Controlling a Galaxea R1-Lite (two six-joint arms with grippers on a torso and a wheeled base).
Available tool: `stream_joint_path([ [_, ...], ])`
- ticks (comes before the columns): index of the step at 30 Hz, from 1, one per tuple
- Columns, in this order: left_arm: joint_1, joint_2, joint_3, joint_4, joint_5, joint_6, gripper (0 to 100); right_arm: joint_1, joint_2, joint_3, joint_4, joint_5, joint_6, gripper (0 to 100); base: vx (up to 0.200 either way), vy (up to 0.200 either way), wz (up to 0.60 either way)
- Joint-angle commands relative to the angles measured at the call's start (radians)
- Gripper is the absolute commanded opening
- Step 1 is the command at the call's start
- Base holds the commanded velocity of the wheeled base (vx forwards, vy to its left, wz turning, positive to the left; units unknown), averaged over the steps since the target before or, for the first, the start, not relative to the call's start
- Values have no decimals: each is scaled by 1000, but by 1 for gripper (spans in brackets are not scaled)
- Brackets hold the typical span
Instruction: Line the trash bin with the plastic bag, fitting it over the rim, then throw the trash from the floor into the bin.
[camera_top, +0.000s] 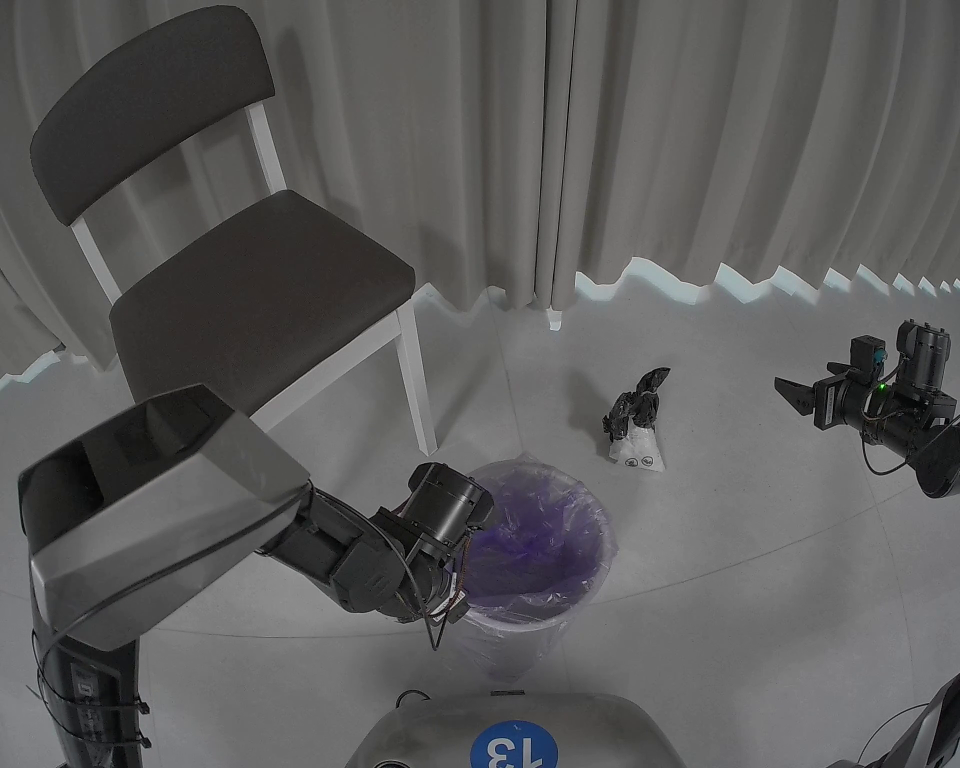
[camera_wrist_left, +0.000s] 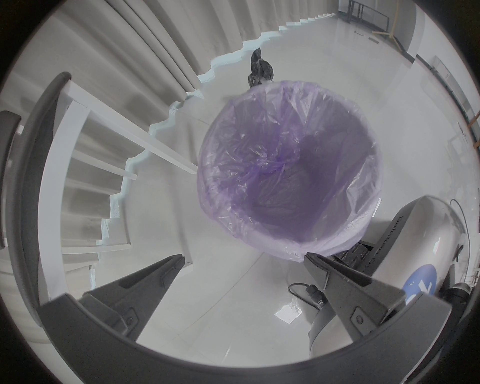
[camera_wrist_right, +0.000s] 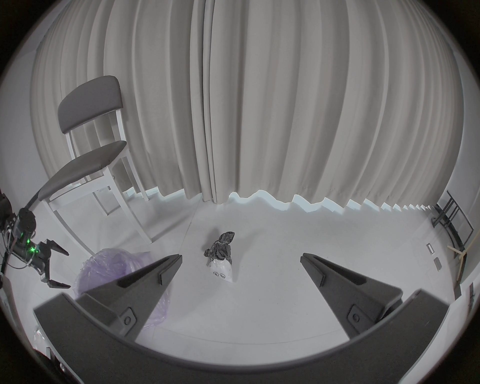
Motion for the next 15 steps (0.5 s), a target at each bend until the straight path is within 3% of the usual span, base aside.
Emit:
stream_joint_path([
  [1, 1, -40, 27, -6, -6, -9, 100, 1, 11, -3, 0, -1, 0, 100, 0, 0, 0],
  [15, -2, 73, -34, -87, -6, -10, 100, -9, 8, -6, 0, 1, 0, 100, 0, 0, 0],
])
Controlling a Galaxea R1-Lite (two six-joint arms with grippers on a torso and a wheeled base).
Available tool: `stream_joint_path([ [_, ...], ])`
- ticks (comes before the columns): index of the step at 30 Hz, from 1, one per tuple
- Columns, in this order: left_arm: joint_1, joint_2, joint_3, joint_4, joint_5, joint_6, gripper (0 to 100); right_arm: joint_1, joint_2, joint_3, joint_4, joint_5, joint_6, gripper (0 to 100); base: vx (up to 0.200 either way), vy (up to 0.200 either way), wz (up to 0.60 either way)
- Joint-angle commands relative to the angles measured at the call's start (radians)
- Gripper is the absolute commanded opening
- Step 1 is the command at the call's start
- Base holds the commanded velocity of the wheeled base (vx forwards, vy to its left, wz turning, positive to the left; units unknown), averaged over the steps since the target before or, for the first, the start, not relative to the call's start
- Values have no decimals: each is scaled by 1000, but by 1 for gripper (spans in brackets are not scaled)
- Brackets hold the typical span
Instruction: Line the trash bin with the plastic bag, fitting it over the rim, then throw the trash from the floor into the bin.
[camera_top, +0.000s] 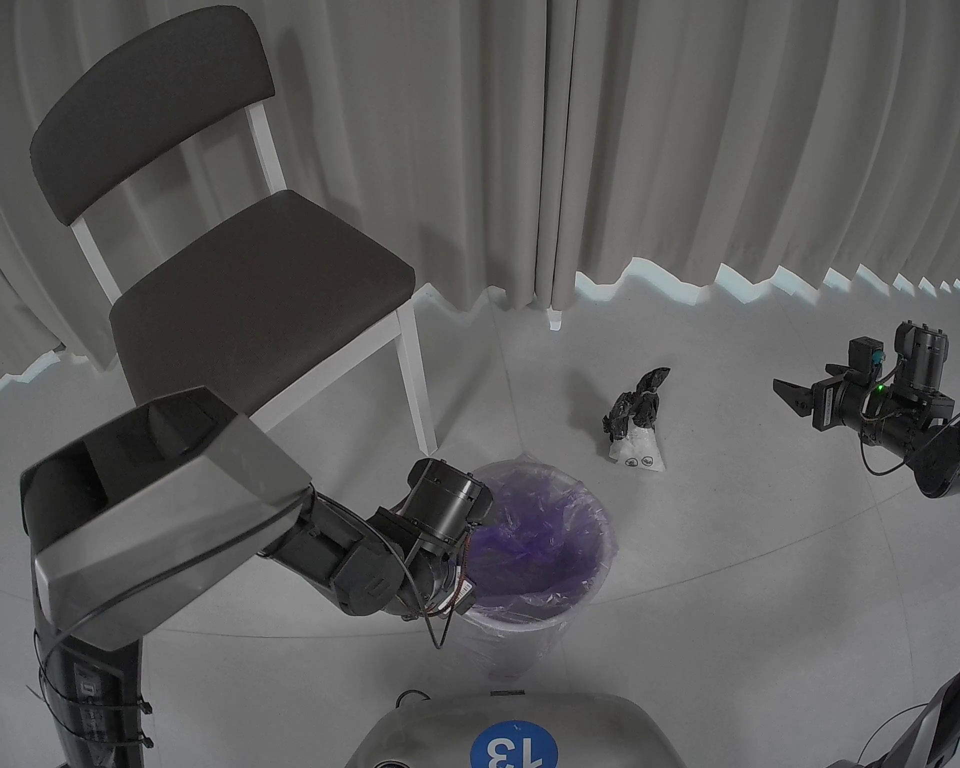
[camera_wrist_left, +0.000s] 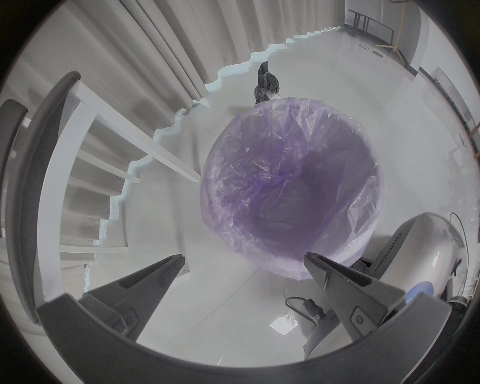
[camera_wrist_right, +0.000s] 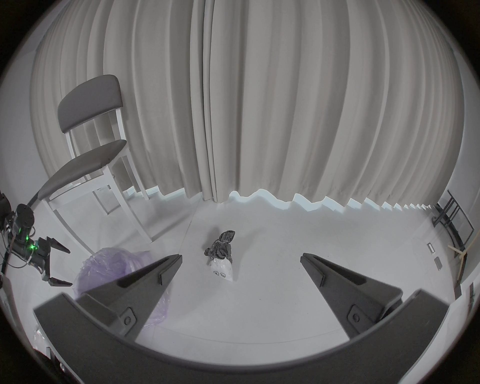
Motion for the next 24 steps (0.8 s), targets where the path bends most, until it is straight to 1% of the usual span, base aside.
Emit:
stream_joint_path([
  [1, -2, 53, -28, 3, 1, 1, 100, -13, 0, -4, 0, 1, 0, 100, 0, 0, 0],
  [7, 1, 61, -17, 12, -12, 1, 100, -19, 5, -10, 0, 1, 0, 100, 0, 0, 0],
  [16, 13, 27, 49, 2, -24, 0, 100, -19, 8, -10, 0, 1, 0, 100, 0, 0, 0],
  [24, 24, 31, 58, 2, -39, 0, 100, -17, 12, -9, 0, 1, 0, 100, 0, 0, 0],
])
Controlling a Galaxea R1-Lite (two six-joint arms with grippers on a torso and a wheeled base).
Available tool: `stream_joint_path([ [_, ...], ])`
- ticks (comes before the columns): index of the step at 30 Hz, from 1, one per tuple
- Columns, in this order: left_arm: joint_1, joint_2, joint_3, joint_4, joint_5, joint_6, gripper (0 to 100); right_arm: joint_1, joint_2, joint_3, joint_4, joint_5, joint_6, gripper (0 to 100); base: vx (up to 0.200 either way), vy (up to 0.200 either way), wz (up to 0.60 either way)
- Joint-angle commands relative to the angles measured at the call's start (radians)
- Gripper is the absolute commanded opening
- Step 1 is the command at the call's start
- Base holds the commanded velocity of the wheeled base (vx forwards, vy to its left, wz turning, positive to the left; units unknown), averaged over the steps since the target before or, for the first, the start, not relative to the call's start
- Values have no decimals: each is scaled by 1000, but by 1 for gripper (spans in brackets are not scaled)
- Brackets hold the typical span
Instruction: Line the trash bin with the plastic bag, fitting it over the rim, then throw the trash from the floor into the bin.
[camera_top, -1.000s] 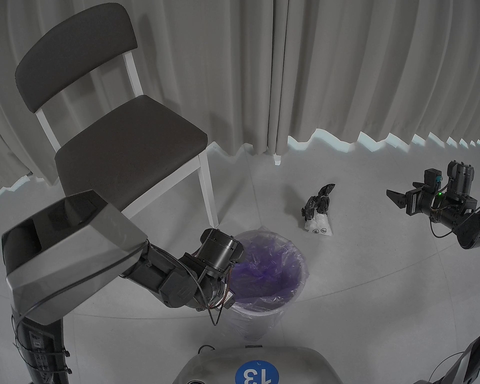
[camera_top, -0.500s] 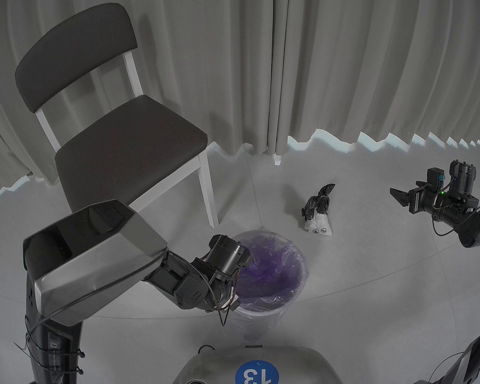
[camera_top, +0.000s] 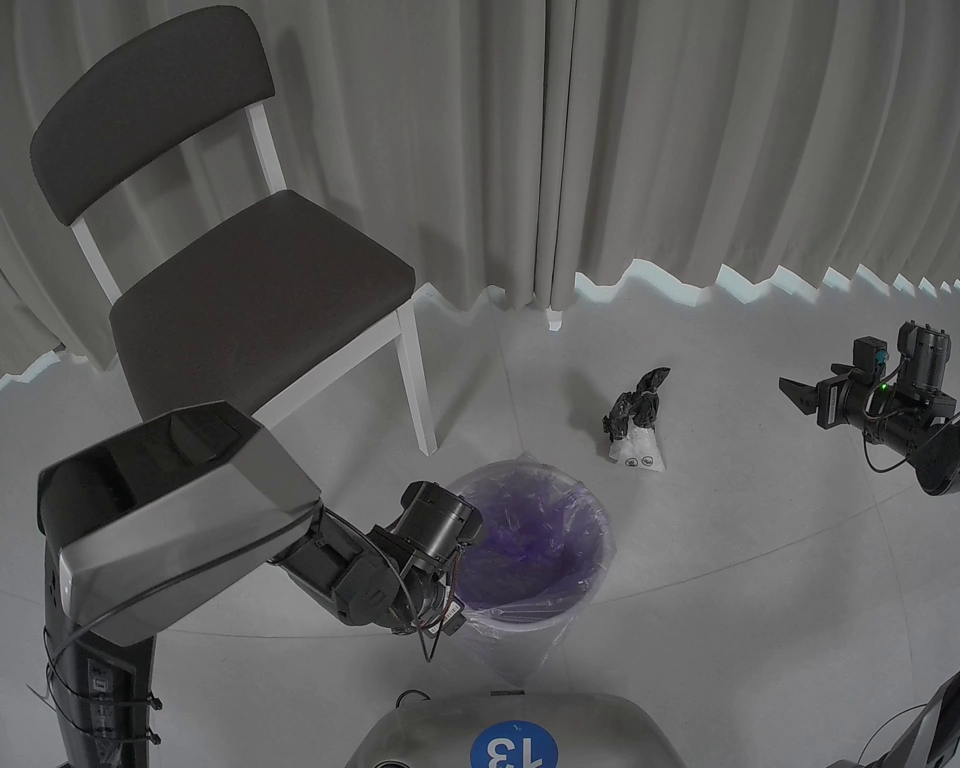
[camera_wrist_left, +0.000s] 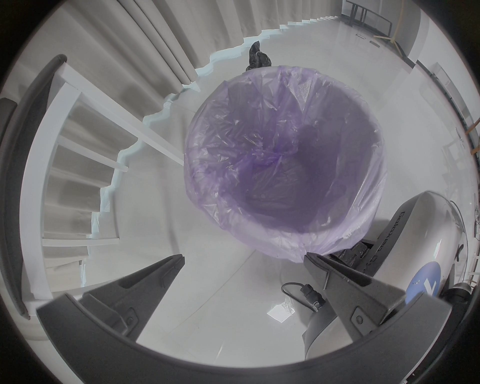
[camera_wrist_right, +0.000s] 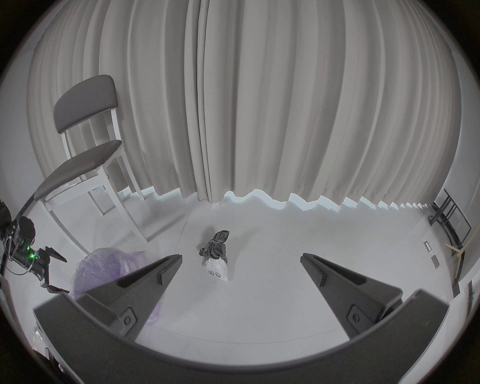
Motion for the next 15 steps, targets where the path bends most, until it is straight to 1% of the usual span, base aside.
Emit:
stream_joint_path([
  [1, 2, 16, 2, -3, -2, 0, 100, 0, 2, 0, 0, 0, 0, 100, 0, 0, 0],
  [7, 2, 93, -41, -25, -3, -2, 100, 0, 4, -2, 0, 0, 0, 100, 0, 0, 0],
  [9, 9, 134, -80, -42, -3, 1, 100, -1, 9, -3, 0, 0, 0, 100, 0, 0, 0],
  [15, 13, 202, -169, -34, -3, 6, 100, -4, 15, -6, 1, 0, 0, 100, 0, 0, 0],
])
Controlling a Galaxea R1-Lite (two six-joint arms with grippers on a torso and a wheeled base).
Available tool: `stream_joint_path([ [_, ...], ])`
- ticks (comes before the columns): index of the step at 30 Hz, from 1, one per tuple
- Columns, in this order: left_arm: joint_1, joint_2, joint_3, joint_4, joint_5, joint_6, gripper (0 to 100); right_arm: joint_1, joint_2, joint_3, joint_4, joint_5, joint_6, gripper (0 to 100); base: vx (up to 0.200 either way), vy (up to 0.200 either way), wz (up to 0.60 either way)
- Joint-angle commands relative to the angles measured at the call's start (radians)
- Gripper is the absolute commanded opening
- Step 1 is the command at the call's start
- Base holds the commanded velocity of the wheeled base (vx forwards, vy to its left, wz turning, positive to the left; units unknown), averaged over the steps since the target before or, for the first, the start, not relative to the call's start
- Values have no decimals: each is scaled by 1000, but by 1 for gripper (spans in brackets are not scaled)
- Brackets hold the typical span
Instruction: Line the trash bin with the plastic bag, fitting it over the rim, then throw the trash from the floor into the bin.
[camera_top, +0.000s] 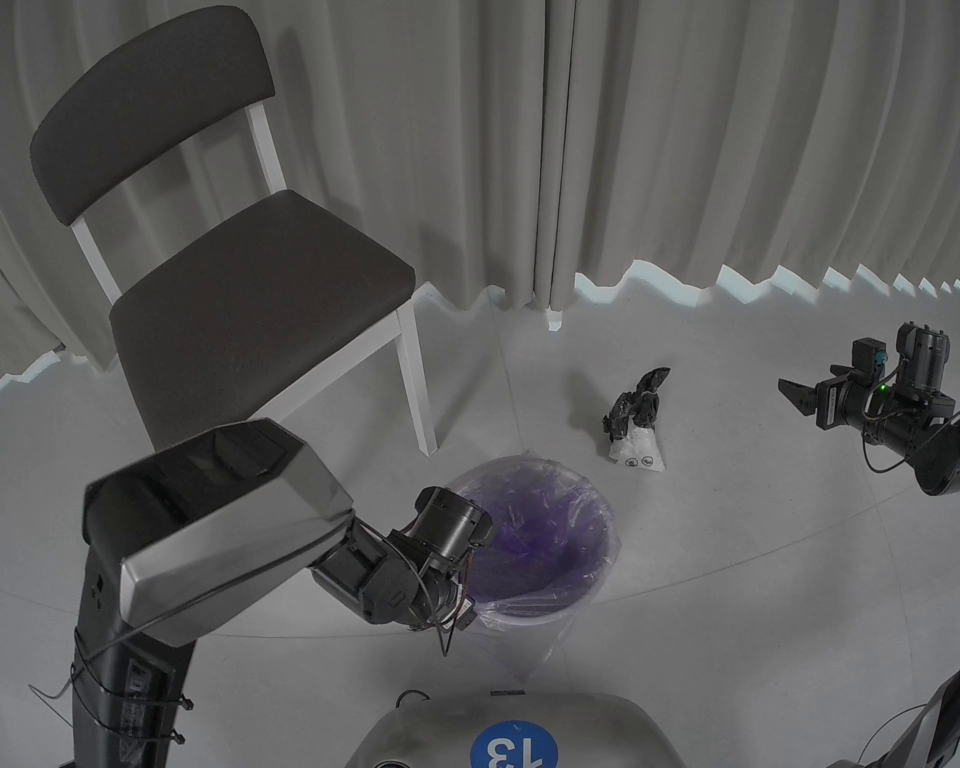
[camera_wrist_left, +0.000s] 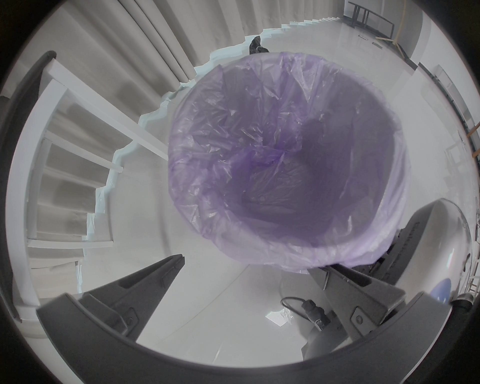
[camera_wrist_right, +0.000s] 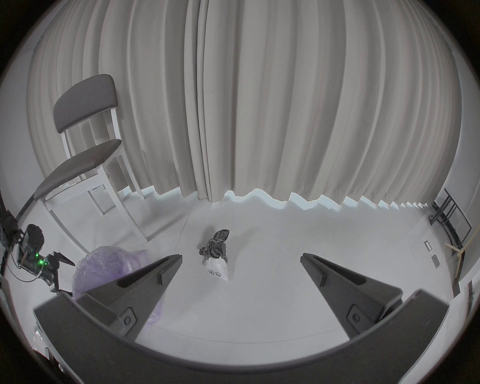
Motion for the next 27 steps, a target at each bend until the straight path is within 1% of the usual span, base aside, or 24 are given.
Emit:
stream_joint_path([
  [1, 3, 84, -61, 2, 1, 6, 100, -2, 10, -2, -1, 1, 0, 100, 0, 0, 0],
  [7, 3, 107, -78, 1, 1, 7, 100, -1, 13, -2, 1, 1, 0, 100, 0, 0, 0],
  [10, 3, 90, -67, 2, 1, 0, 100, -1, 14, -2, 1, 1, 0, 100, 0, 0, 0],
  [11, 3, 48, -34, -3, -1, -4, 100, 2, 13, -2, 1, 4, 0, 100, 0, 0, 0],
  [12, 3, 24, -11, -4, -5, -4, 100, 2, 13, -2, 1, 11, 0, 100, 0, 0, 0],
  [15, -3, -85, 85, -4, -56, -5, 100, 7, 4, -2, 17, 71, 13, 100, 0, 0, 0],
  [16, -3, -91, 89, -4, -59, -5, 100, 7, 4, -2, 22, 74, 15, 100, 0, 0, 0],
  [18, -6, -180, 172, -6, -87, -11, 100, 13, -25, -5, 97, 114, 35, 100, 0, 0, 0],
  [19, -6, -180, 172, -6, -87, -11, 100, 13, -25, -5, 97, 114, 35, 100, 0, 0, 0],
  [20, -6, -243, 230, -7, -99, -33, 100, 31, -65, -5, 140, 149, 72, 100, 0, 0, 0],
  [21, -6, -266, 252, -7, -107, -43, 100, 45, -82, -1, 157, 159, 92, 100, 0, 0, 0],
  [23, 2, -320, 302, -7, -131, -68, 100, 82, -119, 8, 192, 162, 136, 100, 0, 0, 0],
  [25, 5, -355, 335, -9, -150, -82, 100, 114, -137, 11, 220, 162, 161, 100, 0, 0, 0],
  [27, 6, -407, 387, -42, -188, -108, 100, 157, -144, -10, 275, 160, 187, 100, 0, 0, 0],
])
